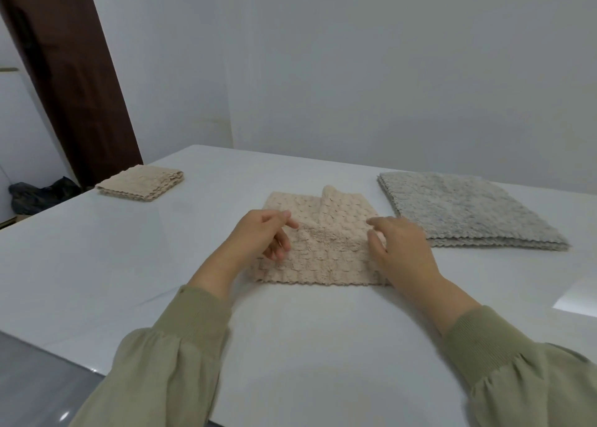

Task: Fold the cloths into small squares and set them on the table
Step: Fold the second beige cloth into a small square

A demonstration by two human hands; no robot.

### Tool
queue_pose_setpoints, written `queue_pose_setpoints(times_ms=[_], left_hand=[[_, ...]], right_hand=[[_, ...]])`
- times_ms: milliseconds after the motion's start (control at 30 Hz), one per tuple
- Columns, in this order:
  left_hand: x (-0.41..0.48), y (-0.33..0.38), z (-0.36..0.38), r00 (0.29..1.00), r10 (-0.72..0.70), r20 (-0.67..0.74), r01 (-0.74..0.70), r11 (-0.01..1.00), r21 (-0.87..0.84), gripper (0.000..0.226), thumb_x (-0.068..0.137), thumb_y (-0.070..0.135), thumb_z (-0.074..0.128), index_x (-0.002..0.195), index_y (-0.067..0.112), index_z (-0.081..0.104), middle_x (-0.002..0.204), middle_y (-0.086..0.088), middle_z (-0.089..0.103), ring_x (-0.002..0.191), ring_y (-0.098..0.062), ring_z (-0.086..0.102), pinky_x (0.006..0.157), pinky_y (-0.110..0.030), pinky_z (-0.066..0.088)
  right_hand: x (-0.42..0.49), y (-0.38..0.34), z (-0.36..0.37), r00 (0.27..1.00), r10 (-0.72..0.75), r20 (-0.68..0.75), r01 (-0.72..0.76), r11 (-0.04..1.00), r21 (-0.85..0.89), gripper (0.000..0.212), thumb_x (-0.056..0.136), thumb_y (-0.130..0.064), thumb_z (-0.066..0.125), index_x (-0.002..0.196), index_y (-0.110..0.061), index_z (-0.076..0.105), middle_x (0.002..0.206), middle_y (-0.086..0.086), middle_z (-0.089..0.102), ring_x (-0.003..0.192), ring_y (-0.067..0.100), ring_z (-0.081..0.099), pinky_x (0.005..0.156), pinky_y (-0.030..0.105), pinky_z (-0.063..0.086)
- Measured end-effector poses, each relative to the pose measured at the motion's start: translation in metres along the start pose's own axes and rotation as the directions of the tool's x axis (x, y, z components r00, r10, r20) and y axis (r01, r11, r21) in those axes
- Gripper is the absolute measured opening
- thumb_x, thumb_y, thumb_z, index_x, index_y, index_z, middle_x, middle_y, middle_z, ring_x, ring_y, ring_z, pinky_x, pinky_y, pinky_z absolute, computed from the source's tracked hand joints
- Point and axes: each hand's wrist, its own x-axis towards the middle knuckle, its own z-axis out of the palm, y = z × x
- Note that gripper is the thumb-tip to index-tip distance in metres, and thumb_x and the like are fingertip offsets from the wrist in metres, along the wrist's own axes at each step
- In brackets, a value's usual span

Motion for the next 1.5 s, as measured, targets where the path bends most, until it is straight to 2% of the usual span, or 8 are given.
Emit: queue_pose_setpoints(times_ms=[167, 367, 500, 667, 1067, 1233, 1367, 1500], left_hand=[[0.017, -0.031, 0.006, 0.986, 0.088, 0.142, -0.165, 0.631, 0.758, 0.053, 0.097, 0.044, 0.042, 0.145, 0.025, 0.033, 0.152, 0.005, 0.030, 0.141, -0.019, 0.023, 0.115, -0.040, 0.021], [0.011, -0.027, 0.011, 0.993, 0.056, 0.105, -0.118, 0.437, 0.892, 0.041, 0.097, 0.046, 0.037, 0.123, 0.021, 0.055, 0.124, 0.000, 0.055, 0.113, -0.021, 0.048, 0.094, -0.036, 0.042], [0.006, -0.016, 0.021, 0.962, 0.252, -0.102, -0.065, 0.578, 0.813, 0.037, 0.098, 0.035, 0.037, 0.076, 0.016, 0.060, 0.072, 0.002, 0.061, 0.076, -0.020, 0.057, 0.066, -0.029, 0.044], [0.015, -0.029, 0.029, 0.975, 0.105, 0.196, -0.222, 0.521, 0.824, 0.057, 0.097, 0.051, 0.029, 0.149, 0.029, 0.020, 0.158, 0.003, 0.014, 0.145, -0.021, 0.004, 0.118, -0.040, 0.009], [0.015, -0.042, 0.034, 0.970, -0.069, 0.235, -0.189, 0.402, 0.896, 0.063, 0.093, 0.063, 0.014, 0.149, 0.037, 0.001, 0.159, 0.008, -0.007, 0.146, -0.018, -0.009, 0.118, -0.045, -0.002], [0.019, -0.038, 0.032, 0.973, -0.038, 0.228, -0.187, 0.448, 0.874, 0.064, 0.094, 0.062, 0.024, 0.149, 0.033, 0.013, 0.159, 0.007, 0.006, 0.146, -0.019, 0.003, 0.118, -0.044, 0.006], [0.026, -0.020, 0.022, 0.973, -0.013, 0.229, -0.157, 0.691, 0.706, 0.045, 0.096, 0.044, 0.045, 0.135, 0.022, 0.048, 0.136, 0.003, 0.050, 0.125, -0.017, 0.045, 0.102, -0.031, 0.036], [0.039, -0.027, 0.012, 0.989, 0.138, -0.053, -0.090, 0.847, 0.524, 0.028, 0.096, 0.027, 0.048, 0.119, 0.021, 0.063, 0.124, 0.005, 0.060, 0.112, -0.012, 0.054, 0.094, -0.024, 0.038]], right_hand=[[-0.003, -0.003, 0.014, 0.816, 0.119, 0.565, -0.035, 0.987, -0.157, 0.057, 0.097, -0.051, 0.025, 0.148, -0.027, 0.019, 0.158, -0.002, 0.015, 0.145, 0.017, 0.012, 0.115, 0.050, 0.006], [0.004, -0.014, -0.007, 0.873, 0.202, 0.443, 0.012, 0.900, -0.435, 0.052, 0.097, -0.053, 0.021, 0.109, -0.016, 0.056, 0.105, 0.004, 0.064, 0.105, 0.024, 0.054, 0.106, 0.045, 0.029], [0.009, -0.024, -0.015, 0.942, 0.152, 0.299, 0.025, 0.857, -0.514, 0.032, 0.100, -0.029, 0.028, 0.108, -0.013, 0.054, 0.079, 0.000, 0.055, 0.081, 0.025, 0.053, 0.091, 0.040, 0.039], [0.005, -0.016, 0.016, 0.822, 0.222, 0.524, -0.079, 0.956, -0.282, 0.061, 0.097, -0.052, 0.017, 0.150, -0.023, 0.010, 0.159, 0.004, 0.004, 0.146, 0.024, 0.003, 0.116, 0.050, 0.002], [0.002, 0.024, 0.009, 0.783, 0.273, 0.559, -0.133, 0.951, -0.278, 0.060, 0.097, -0.053, 0.013, 0.151, -0.027, 0.007, 0.159, -0.002, 0.000, 0.146, 0.017, 0.000, 0.116, 0.048, 0.002], [-0.004, 0.039, 0.000, 0.838, 0.288, 0.463, -0.175, 0.946, -0.272, 0.051, 0.099, -0.039, 0.022, 0.141, -0.015, 0.037, 0.151, 0.005, 0.032, 0.140, 0.020, 0.027, 0.114, 0.045, 0.014], [-0.004, 0.024, 0.001, 0.990, -0.025, 0.137, 0.064, 0.955, -0.291, 0.043, 0.085, -0.031, 0.025, 0.073, -0.008, 0.060, 0.076, 0.007, 0.064, 0.078, 0.029, 0.058, 0.074, 0.037, 0.045], [0.013, 0.006, 0.009, 0.972, -0.066, 0.227, 0.132, 0.948, -0.290, 0.048, 0.085, -0.032, 0.022, 0.083, -0.009, 0.064, 0.084, 0.005, 0.064, 0.086, 0.026, 0.056, 0.078, 0.038, 0.047]])
